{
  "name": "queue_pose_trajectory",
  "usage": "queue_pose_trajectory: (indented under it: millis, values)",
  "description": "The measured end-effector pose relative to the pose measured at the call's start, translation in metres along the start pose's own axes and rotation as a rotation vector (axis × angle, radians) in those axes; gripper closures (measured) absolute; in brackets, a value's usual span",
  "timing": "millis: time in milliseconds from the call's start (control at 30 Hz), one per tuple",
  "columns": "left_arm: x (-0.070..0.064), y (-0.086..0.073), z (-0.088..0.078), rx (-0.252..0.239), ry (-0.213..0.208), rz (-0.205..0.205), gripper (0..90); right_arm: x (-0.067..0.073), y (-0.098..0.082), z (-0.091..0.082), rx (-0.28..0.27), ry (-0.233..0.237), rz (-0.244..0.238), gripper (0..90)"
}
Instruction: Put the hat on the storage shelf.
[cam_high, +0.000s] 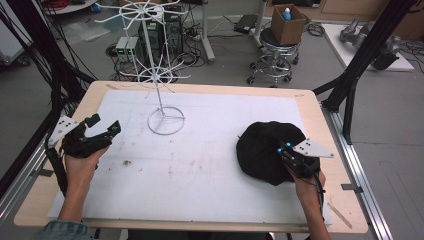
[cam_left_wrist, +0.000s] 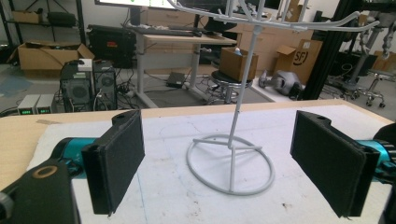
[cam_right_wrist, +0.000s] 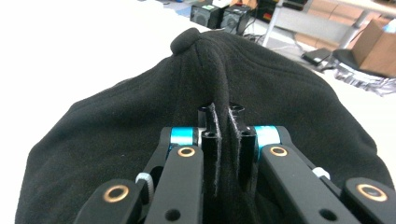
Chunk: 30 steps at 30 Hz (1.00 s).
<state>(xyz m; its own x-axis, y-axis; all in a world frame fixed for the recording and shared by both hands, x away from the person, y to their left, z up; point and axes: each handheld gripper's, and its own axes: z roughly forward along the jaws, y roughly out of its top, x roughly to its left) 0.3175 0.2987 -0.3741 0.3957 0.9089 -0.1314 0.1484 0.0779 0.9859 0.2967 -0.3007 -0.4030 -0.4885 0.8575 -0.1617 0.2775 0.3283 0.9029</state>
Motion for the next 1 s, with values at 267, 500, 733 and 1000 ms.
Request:
queue_pose_trajectory:
  millis: [267, 500, 733, 1000]
  values:
    - [0.0, 0.0, 0.0, -0.006, -0.005, -0.015, 17.8, 0.0, 0.005, -0.005, -0.073, -0.019, 0.018, 86.1]
    - [-0.005, 0.004, -0.001, -0.021, -0.023, -0.007, 18.1, -0.002, 0.017, -0.013, -0.14, -0.042, 0.076, 86.3]
    - [-0.002, 0.005, 0.0, -0.029, -0.022, -0.02, 18.1, -0.01, 0.033, -0.011, -0.226, -0.05, 0.101, 86.4]
    - [0.001, 0.005, -0.001, -0.034, -0.015, -0.029, 18.0, -0.014, 0.057, -0.007, -0.309, -0.051, 0.1, 86.4]
